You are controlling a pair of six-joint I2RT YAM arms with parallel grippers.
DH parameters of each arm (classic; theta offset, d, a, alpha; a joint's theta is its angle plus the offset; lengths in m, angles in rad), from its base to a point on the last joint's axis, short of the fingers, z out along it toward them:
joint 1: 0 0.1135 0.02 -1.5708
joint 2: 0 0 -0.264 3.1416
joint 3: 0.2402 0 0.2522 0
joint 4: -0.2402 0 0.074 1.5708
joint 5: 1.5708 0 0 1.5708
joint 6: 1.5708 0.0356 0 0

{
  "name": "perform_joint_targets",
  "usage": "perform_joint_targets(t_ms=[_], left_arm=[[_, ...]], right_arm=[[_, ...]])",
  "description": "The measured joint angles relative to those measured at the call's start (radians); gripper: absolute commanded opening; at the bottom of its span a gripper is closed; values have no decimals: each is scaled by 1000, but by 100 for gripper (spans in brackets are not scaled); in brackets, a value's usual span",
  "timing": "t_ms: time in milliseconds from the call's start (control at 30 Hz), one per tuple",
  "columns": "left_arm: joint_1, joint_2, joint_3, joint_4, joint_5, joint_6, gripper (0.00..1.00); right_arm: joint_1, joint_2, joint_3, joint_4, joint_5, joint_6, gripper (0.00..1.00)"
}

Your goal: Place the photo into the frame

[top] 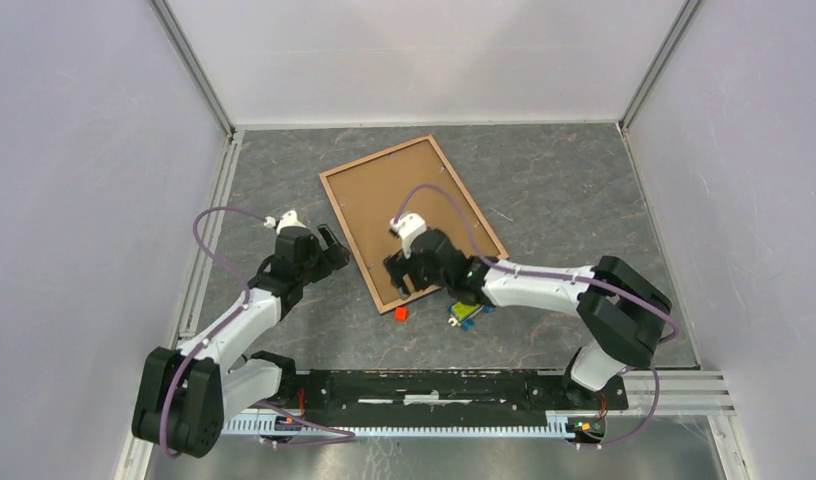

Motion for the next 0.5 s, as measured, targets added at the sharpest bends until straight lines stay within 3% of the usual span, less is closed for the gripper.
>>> perform_joint_targets(t_ms=[267, 500], left_arm=[[6, -101, -69, 22, -23, -29, 100], [42, -105, -82, 55, -11, -39, 100]], right_arm=[[194, 37, -56, 174, 113, -51, 80], [303, 159, -11, 173, 314, -81, 75]])
